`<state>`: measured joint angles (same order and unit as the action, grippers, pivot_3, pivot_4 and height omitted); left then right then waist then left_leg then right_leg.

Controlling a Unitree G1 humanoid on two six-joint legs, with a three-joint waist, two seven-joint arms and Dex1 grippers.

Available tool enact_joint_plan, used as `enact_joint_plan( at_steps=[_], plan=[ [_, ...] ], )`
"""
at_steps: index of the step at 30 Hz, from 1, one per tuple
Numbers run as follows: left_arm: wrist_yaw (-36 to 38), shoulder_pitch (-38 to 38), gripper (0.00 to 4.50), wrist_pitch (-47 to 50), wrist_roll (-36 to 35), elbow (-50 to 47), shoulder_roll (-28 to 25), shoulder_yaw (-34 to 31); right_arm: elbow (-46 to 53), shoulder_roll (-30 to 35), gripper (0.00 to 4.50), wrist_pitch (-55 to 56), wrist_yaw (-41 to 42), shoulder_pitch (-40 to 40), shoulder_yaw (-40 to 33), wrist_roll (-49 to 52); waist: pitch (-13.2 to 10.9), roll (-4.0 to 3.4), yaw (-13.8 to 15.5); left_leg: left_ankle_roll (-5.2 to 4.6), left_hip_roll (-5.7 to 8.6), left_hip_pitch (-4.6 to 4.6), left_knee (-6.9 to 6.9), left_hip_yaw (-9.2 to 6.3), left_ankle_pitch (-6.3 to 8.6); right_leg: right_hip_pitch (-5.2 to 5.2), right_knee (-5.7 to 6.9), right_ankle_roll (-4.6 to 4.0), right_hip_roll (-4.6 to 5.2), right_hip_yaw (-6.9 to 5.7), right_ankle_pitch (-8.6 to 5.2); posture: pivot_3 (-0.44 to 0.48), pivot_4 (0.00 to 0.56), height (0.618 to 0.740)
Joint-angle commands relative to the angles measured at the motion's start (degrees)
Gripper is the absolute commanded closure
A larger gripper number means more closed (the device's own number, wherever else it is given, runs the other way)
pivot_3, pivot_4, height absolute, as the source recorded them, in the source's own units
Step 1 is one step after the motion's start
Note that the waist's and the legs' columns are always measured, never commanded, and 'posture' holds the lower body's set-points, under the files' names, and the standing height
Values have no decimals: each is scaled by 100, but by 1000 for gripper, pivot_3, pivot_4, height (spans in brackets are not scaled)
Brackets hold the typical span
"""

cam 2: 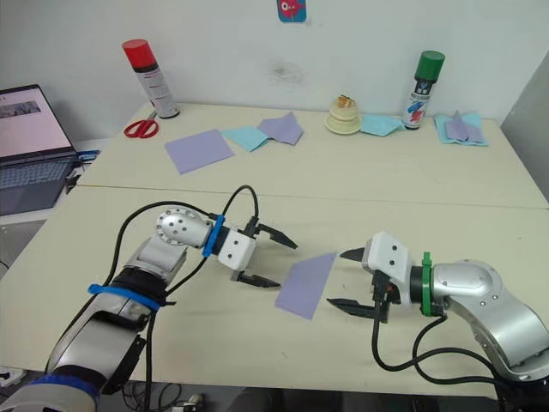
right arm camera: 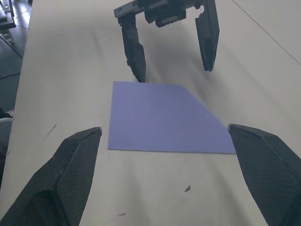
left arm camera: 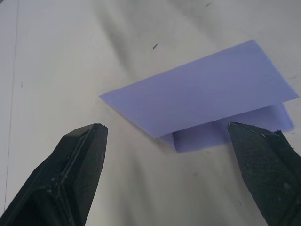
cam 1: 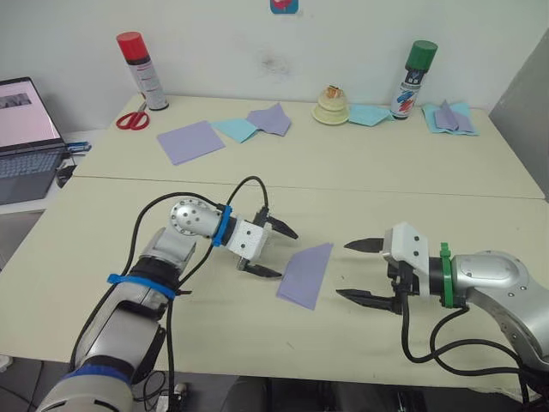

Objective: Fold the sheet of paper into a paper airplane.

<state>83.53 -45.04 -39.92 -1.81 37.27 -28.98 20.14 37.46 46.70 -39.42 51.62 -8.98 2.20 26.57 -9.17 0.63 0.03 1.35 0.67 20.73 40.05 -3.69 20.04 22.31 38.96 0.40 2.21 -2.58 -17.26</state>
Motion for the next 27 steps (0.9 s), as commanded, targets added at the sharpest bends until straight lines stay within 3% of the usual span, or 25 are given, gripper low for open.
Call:
enact_joint_plan(
  at_steps=[1,9,15,22,27],
  plan=[
    [-110,-186,403,-615,129,209,160,91,211,60,0,51,-73,113,-233,101,0,1,-2,0,0,0,0,-2,0,0,0,0,0,-2,0,0,150,717],
    [-542,-277,2662,-1245,641,306,288,293,186,12,0,170,-188,333,-288,52,-1,1,-5,0,0,0,1,-1,0,-1,1,0,0,-3,0,0,150,717],
    [-970,-32,4436,41,1262,-1074,160,388,-5,58,0,323,-307,447,-547,-41,-1,2,-4,0,0,0,3,-1,0,-2,1,1,0,-2,1,0,150,717],
    [-1545,-46,4472,2094,2132,-2020,601,637,-149,166,0,491,-363,659,-885,-136,-1,2,12,0,2,0,5,-1,-1,-5,3,1,-1,-1,0,0,150,717],
    [-1456,-52,4472,2924,2116,-2217,833,768,17,140,0,484,-467,881,-955,-119,-1,2,3,-1,1,-1,6,-1,-1,-5,5,1,-2,-1,1,0,150,717]
  ],
)
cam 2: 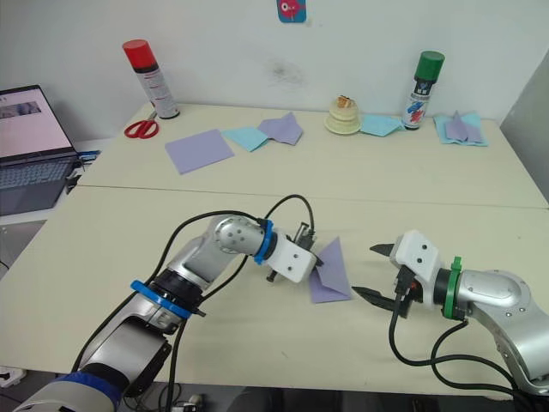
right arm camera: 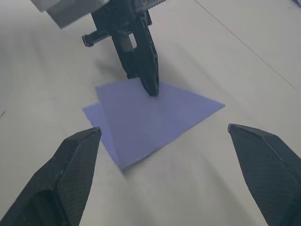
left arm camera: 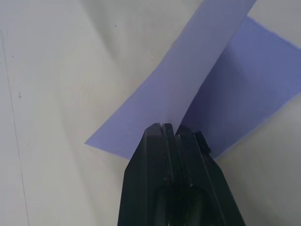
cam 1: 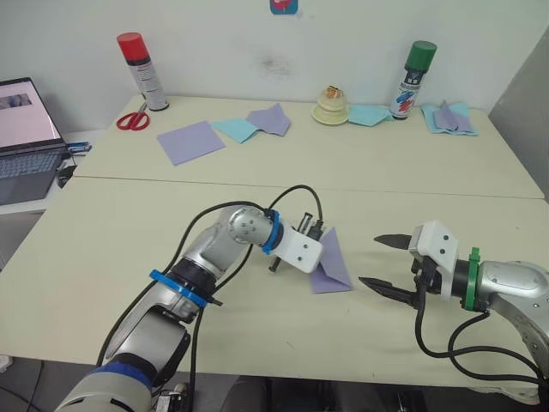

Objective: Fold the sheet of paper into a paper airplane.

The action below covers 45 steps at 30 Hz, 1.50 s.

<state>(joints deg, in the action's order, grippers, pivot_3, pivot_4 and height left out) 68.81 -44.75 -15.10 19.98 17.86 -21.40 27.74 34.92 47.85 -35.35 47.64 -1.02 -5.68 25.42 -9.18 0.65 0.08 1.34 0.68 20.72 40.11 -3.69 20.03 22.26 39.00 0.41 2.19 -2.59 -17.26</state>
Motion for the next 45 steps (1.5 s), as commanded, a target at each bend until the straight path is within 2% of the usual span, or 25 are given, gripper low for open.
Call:
enact_joint_plan(
  at_steps=[1,4,6,11,15,19,21,25,34,37,41,45],
  plan=[
    [14,-83,4233,555,-103,-327,105,1,316,26,0,71,-93,141,-178,5,0,0,-1,0,0,0,0,0,0,0,2,0,0,0,0,0,150,717],
    [147,-82,3465,862,-218,-469,79,-19,452,29,0,44,-160,309,-220,19,0,0,0,0,0,-1,0,0,0,0,3,0,0,0,0,0,150,717],
    [230,-49,2736,1053,-312,-592,29,-44,539,25,0,32,-206,406,-245,25,0,0,0,0,0,-1,0,0,0,0,3,0,0,2,0,0,150,717],
    [519,109,1280,1748,-821,-1198,-181,-252,1019,-59,0,33,-425,840,-208,-13,0,-1,0,1,-1,-1,0,-1,0,0,2,0,1,2,0,0,150,717],
    [510,203,105,1858,-1091,-1448,-615,-532,1261,-460,0,453,-983,1154,301,-602,1,-1,-6,1,-2,-3,0,-1,-1,-1,4,0,0,3,0,0,150,717],
    [664,251,46,2072,-1602,-1604,-917,-811,1180,-875,0,869,-1451,1346,881,-1263,3,-3,-14,2,-3,-6,0,0,-1,-1,6,0,-1,4,0,0,150,717],
    [995,385,46,2385,-2207,-1836,-1071,-1041,970,-1161,0,1170,-1755,1366,1293,-1706,3,-3,-17,2,-3,-5,1,0,-1,-1,5,0,-1,5,0,0,150,717],
    [1581,785,46,2303,-2803,-2124,-1591,-1217,301,-1688,0,1567,-2229,990,2058,-2558,3,-4,-23,4,-4,-7,1,3,-2,1,4,-1,-2,8,-1,0,150,717],
    [1263,1124,46,2570,-3142,-2452,-1926,-1469,-817,-2701,0,2017,-2978,609,2476,-3283,3,-4,-3,5,-2,-8,0,6,-2,2,6,-2,-3,14,-1,0,150,717],
    [1166,1218,0,2629,-3179,-2538,-2012,-1508,-1057,-2966,562,2184,-3241,628,2419,-3387,3,-5,-23,5,-3,-9,-2,10,-2,4,8,-2,-3,18,-1,0,150,717],
    [983,1307,0,2696,-3229,-2591,-2063,-1584,-1157,-3071,2015,2431,-3410,602,2246,-3460,3,-5,-19,5,-3,-9,-3,10,-2,6,10,-2,-5,18,-1,0,150,717],
    [953,1430,0,3040,-3539,-2758,-2139,-1752,-1121,-2851,3425,2596,-3075,561,1961,-3207,3,-5,-21,4,-3,-9,-2,12,-2,6,9,-2,-4,21,-1,0,150,717]
  ],
)
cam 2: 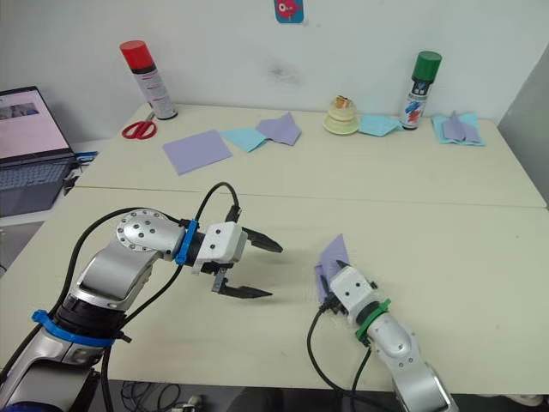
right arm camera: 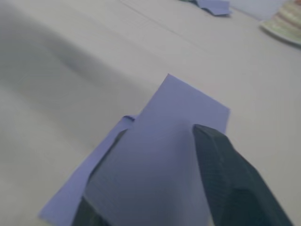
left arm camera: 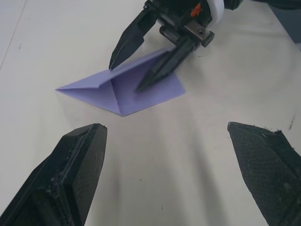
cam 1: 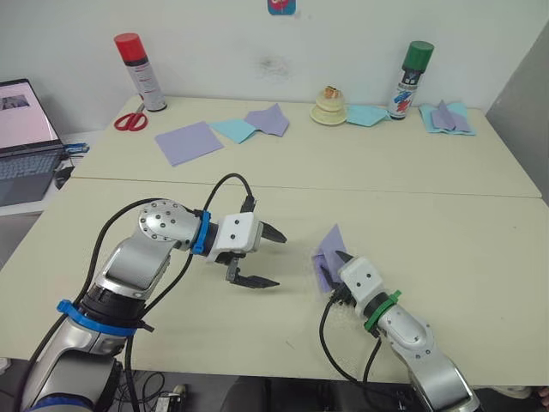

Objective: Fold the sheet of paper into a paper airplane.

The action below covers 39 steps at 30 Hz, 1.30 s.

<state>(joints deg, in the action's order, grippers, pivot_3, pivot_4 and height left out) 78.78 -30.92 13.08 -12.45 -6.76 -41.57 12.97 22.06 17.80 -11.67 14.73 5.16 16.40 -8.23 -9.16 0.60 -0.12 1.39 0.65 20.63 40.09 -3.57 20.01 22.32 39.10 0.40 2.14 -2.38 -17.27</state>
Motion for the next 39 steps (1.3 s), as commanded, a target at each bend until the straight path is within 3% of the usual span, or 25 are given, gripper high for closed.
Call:
enact_joint_plan(
  at_steps=[1,3,11,16,24,35,39],
  plan=[
    [-13,78,0,285,-374,-315,-184,-327,133,272,3792,302,435,-94,-300,286,0,-1,-6,0,-1,0,0,0,0,0,0,0,0,0,0,0,150,717],
    [86,134,0,289,-508,-297,-323,-445,2,599,4469,493,1151,-253,-340,697,-1,0,-11,-1,-1,-1,-1,1,0,1,0,0,-2,0,0,0,150,717],
    [480,330,0,915,-1293,-543,-910,-891,-1650,1724,4469,2069,3930,-1814,-353,1716,-3,-1,-50,-3,-7,-11,-4,11,2,-2,0,-2,-7,4,1,0,150,717],
    [486,683,0,1284,-1706,-1089,-1228,-1141,-2580,1593,4469,3027,4923,-2792,-299,1994,-5,0,-53,-2,-14,-5,-4,17,1,-1,-7,-2,-6,2,1,0,150,717],
    [128,1008,0,1655,-1987,-1600,-1422,-1394,-4031,1376,4469,4437,5774,-3486,-213,1948,-5,1,0,-1,-14,-6,1,17,1,-3,-7,-3,-2,2,2,0,150,717],
    [63,963,0,1865,-2100,-1829,-1415,-1218,-4602,1281,4469,4656,6268,-3437,-212,2079,-6,0,-8,0,-14,-6,2,21,0,-2,-5,-3,-1,3,2,0,150,717],
    [53,930,0,1865,-2076,-1819,-1380,-1157,-4371,1317,3591,4341,6280,-3373,-304,2214,-6,0,-7,0,-14,-6,2,21,0,-2,-4,-3,-1,3,2,0,150,717]
  ],
)
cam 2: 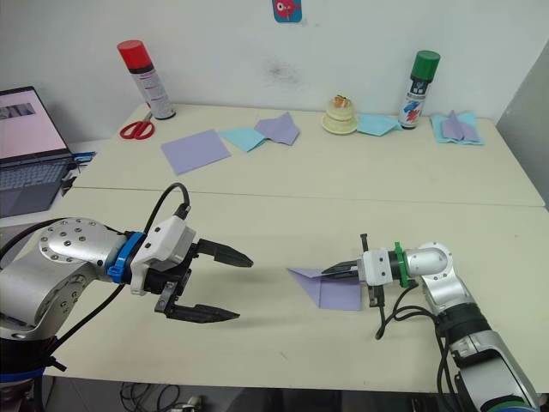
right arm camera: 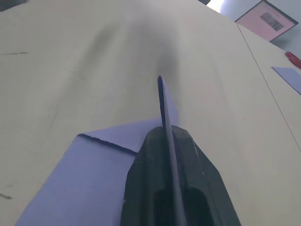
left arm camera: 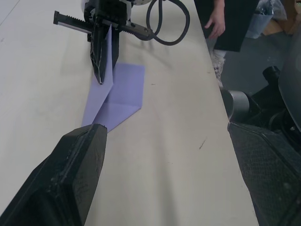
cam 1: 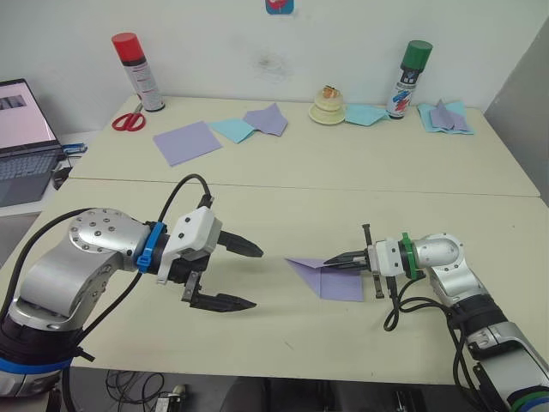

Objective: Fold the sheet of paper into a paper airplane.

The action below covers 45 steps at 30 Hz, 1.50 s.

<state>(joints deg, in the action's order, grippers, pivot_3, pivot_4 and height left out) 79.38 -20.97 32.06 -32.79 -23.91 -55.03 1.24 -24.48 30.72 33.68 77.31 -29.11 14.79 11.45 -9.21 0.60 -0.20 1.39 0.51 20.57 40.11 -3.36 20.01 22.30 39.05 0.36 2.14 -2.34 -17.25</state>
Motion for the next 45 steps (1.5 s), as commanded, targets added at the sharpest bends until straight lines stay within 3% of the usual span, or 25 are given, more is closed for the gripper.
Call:
enact_joint_plan(
  at_steps=[1,4,7,11,14,17,25,37,41,45],
  plan=[
    [-19,-58,0,-34,-28,-108,-38,33,381,66,3241,-260,26,79,-163,279,0,0,2,0,0,0,0,0,0,0,0,0,0,0,0,0,150,717],
    [-77,20,0,-35,33,-118,-71,59,1052,279,2152,-519,-31,181,-205,308,-2,-3,4,0,0,1,0,0,0,1,-1,0,0,0,0,0,150,717],
    [-111,108,0,-41,49,-155,-82,60,2394,695,1084,-1494,-103,421,-163,451,-5,-9,10,0,0,2,0,-2,0,1,-1,0,0,1,0,0,150,717],
    [-107,232,0,-117,63,-185,-111,44,4023,1063,1084,-2903,-467,635,-188,813,-6,-10,16,0,0,4,-2,-5,0,2,-2,0,0,-1,0,0,150,717],
    [-103,287,0,-152,88,-200,-120,49,4286,915,1084,-3643,-1095,492,-326,778,-6,-10,12,-1,0,2,-2,-8,1,1,1,-1,0,-2,1,0,150,717],
    [-112,290,0,-181,143,-161,-125,87,3829,837,1640,-3772,-1397,236,-339,372,-6,-11,10,-1,2,1,-2,-6,1,1,2,-6,-1,-1,3,0,150,717],
    [-159,253,0,-267,317,-17,-69,180,3542,997,4475,-4356,-1241,82,77,-130,-7,-11,21,-1,1,11,-3,-4,1,5,-8,-6,0,-3,3,0,150,717],
    [-385,104,0,-378,468,225,241,343,3189,1019,4475,-4068,-1011,624,612,-703,-8,-10,20,-2,2,9,-2,-5,1,5,-4,-5,-1,-3,3,0,150,717],
    [-948,-553,827,-781,1207,1030,894,818,3142,950,4500,-4023,-1043,701,682,-786,-8,-10,37,-2,4,10,2,-6,1,3,-2,-5,0,-6,4,0,150,717],
    [-934,-865,2110,-1326,1694,1613,1238,1193,3155,919,4500,-3976,-1045,744,715,-860,-8,-10,12,-1,3,10,3,-4,0,4,-2,-4,-1,-5,4,0,150,717]
  ],
)
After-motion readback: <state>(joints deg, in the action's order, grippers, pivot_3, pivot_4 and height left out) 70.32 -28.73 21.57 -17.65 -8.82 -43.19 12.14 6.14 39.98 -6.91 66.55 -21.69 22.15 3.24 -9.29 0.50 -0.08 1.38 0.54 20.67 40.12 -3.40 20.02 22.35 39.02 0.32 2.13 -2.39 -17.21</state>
